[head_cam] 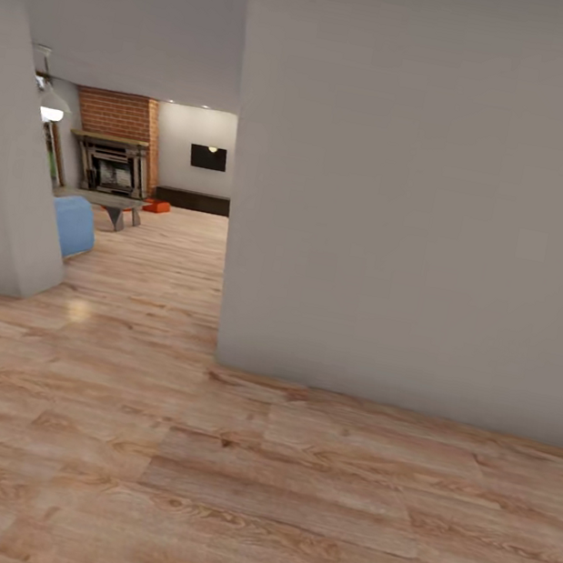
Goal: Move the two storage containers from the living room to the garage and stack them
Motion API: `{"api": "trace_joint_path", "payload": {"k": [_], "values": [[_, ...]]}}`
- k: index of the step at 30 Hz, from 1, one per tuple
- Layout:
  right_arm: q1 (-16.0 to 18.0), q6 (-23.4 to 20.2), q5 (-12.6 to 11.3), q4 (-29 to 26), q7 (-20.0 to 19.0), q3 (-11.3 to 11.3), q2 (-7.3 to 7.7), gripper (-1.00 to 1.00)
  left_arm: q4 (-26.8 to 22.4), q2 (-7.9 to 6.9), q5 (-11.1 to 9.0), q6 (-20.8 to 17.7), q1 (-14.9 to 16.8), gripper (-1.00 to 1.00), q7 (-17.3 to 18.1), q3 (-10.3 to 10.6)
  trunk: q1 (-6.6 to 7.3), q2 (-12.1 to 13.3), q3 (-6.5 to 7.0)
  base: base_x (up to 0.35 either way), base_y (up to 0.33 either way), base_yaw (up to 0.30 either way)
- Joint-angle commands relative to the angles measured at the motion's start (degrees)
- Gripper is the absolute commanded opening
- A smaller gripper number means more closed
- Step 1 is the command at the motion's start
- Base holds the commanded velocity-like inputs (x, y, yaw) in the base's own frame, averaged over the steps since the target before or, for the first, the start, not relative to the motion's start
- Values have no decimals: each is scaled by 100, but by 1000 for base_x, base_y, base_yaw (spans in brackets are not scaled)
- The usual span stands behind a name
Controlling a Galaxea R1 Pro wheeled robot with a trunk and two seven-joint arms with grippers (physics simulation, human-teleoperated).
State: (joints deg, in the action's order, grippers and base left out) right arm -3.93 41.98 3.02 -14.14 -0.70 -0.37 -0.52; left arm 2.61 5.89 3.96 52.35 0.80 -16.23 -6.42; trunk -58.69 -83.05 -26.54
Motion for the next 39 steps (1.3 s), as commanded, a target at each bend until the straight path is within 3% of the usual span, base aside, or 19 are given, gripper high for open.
{"api": "trace_joint_path", "payload": {"k": [1,17,39], "values": [[-3,4,27,-10,1,10,0,100,18,0,43,29,8,100,-12,-44,-4,-2,-5,327,0,0],[-3,12,21,-10,10,31,0,100,20,-8,43,29,8,100,-12,-44,-4,-2,-5,327,0,12],[-3,12,23,-10,17,28,0,100,18,-9,40,29,8,100,-12,-44,-4,-2,-5,327,0,270]]}}
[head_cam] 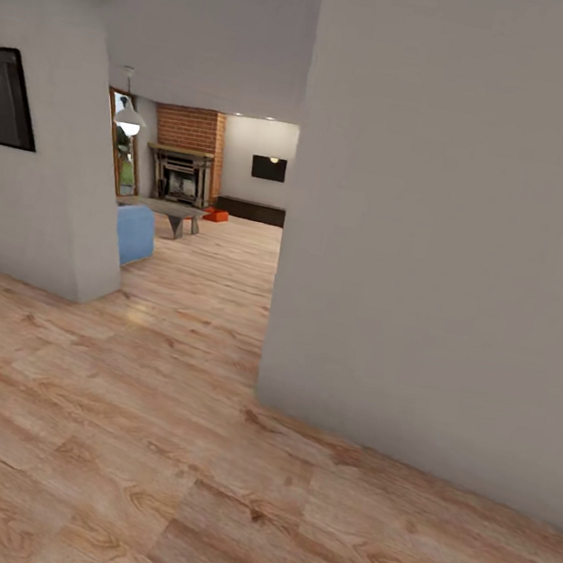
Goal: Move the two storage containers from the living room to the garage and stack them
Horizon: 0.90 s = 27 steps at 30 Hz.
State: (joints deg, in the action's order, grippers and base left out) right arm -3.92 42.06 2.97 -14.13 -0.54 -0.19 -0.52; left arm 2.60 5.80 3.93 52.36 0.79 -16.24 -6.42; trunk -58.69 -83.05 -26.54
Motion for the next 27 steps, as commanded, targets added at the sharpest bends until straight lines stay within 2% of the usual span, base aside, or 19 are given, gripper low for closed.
{"api": "trace_joint_path", "payload": {"k": [1,27], "values": [[-4,4,28,-11,1,10,0,100,17,3,44,28,8,100,-11,-44,-4,-2,-4,327,0,292],[-4,4,37,-11,1,10,0,100,20,4,47,28,8,100,-20,-44,-4,-2,-4,327,0,259]]}}
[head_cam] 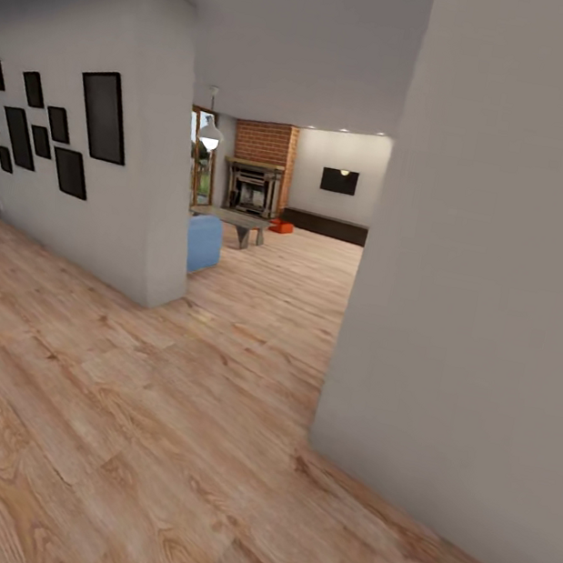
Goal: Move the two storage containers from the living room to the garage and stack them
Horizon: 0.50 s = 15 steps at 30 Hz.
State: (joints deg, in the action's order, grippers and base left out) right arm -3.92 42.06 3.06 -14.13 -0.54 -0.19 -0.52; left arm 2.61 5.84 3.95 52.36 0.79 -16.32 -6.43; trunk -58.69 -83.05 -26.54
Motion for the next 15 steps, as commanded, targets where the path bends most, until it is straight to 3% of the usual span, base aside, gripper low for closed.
{"api": "trace_joint_path", "payload": {"k": [1,15], "values": [[-4,4,28,-11,1,10,0,100,18,-2,42,28,8,100,-11,-43,-4,-2,-4,327,0,250],[-4,4,29,-11,1,10,0,100,16,-4,35,28,8,100,-3,-43,-4,-2,-4,327,0,239]]}}
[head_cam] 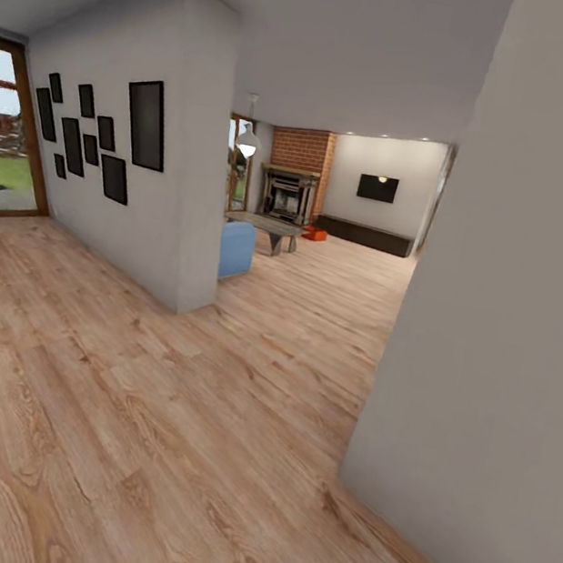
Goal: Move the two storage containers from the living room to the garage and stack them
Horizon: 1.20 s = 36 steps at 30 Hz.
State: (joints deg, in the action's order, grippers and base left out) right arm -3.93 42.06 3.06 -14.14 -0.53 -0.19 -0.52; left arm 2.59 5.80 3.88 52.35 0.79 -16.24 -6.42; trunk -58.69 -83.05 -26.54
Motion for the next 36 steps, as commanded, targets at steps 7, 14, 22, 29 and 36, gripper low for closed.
{"api": "trace_joint_path", "payload": {"k": [7,14,22,29,36], "values": [[-3,4,28,-10,1,10,0,100,20,0,42,29,8,100,-12,-44,-4,-2,-5,327,0,31],[-3,4,35,-10,-3,10,0,100,20,-2,42,29,8,100,-11,-44,-4,-2,-5,327,0,2],[-3,4,37,-10,-1,10,0,100,21,0,45,29,10,100,-17,-44,-4,-2,-5,327,0,0],[-3,4,37,-10,-8,10,0,100,20,-7,43,29,9,100,-16,-44,-4,-2,-5,327,0,0],[-3,4,37,-10,-8,10,0,100,22,-9,42,29,8,100,-11,-44,-4,-2,-5,327,0,0]]}}
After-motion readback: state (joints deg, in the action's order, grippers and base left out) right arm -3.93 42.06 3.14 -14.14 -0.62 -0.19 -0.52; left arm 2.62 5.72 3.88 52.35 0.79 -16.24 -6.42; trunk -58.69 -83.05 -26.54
